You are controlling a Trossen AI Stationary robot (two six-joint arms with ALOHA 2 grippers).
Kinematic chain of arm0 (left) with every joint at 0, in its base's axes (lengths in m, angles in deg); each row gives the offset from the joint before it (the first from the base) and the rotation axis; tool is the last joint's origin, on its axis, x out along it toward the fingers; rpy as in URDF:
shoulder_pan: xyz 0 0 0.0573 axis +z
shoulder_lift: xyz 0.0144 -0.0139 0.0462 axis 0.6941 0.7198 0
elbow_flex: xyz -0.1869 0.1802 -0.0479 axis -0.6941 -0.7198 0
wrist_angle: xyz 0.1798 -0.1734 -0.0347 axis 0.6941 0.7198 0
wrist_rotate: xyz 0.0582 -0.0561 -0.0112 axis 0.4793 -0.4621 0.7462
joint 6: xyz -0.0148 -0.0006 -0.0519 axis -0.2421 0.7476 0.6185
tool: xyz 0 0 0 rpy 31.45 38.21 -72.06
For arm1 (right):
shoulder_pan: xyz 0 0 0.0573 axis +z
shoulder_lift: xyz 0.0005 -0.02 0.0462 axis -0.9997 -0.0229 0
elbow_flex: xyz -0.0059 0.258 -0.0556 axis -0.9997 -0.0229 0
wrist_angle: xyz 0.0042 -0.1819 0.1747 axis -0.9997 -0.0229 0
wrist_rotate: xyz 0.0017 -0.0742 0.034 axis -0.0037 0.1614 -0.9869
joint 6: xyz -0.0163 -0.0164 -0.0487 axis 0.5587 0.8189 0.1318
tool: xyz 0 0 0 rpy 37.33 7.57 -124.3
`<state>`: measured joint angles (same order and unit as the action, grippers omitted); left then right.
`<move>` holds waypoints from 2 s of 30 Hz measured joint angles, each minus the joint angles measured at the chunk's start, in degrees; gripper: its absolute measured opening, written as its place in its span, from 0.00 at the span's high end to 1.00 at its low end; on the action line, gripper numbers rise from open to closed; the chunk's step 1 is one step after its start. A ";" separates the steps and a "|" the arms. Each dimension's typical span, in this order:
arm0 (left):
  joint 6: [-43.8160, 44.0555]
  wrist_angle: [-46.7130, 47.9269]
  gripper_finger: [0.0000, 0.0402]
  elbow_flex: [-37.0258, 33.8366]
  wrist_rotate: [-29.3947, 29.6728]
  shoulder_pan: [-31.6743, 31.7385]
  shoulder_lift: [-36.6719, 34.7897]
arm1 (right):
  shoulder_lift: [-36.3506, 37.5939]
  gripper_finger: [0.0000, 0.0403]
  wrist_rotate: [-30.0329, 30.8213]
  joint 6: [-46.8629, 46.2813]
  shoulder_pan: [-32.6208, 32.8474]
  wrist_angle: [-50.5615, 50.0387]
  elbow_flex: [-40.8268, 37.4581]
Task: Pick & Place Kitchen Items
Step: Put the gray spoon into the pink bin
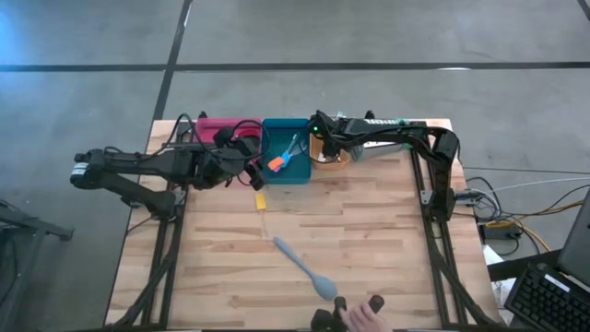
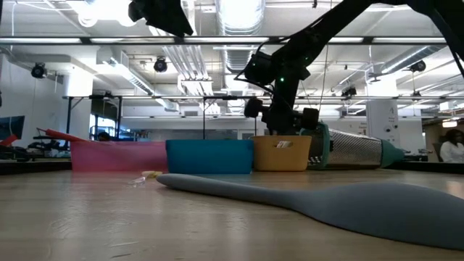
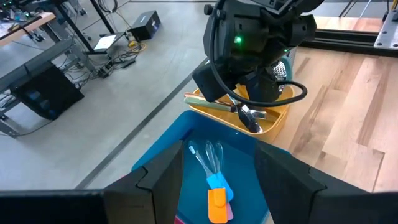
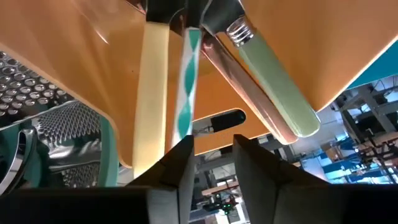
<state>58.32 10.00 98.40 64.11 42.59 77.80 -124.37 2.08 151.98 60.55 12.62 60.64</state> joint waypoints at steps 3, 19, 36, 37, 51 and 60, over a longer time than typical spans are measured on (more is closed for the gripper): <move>0.00 0.22 0.51 0.00 0.00 0.00 0.00 | 0.00 0.70 1.13 -0.64 0.07 0.13 0.04; -0.78 1.07 0.51 0.00 -0.07 0.00 0.00 | 9.30 0.66 9.10 -16.60 3.77 -0.15 1.76; -5.94 3.40 0.51 0.00 -9.26 0.00 0.00 | 26.77 0.85 33.55 -50.30 23.89 -0.13 1.59; -7.23 3.67 0.51 0.00 -11.39 0.00 0.00 | 27.47 0.86 35.04 -51.99 25.48 -0.37 1.56; -21.88 9.69 0.51 0.00 -25.49 -0.34 1.97 | 34.26 0.95 6.91 -113.18 43.31 -9.84 1.46; -30.03 9.61 0.51 0.00 -33.15 -3.94 9.42 | 34.17 0.97 -15.32 -127.03 44.03 -12.80 0.76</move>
<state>28.29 19.61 98.40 30.96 38.65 87.21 -90.20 -13.24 24.95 104.58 -0.18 61.40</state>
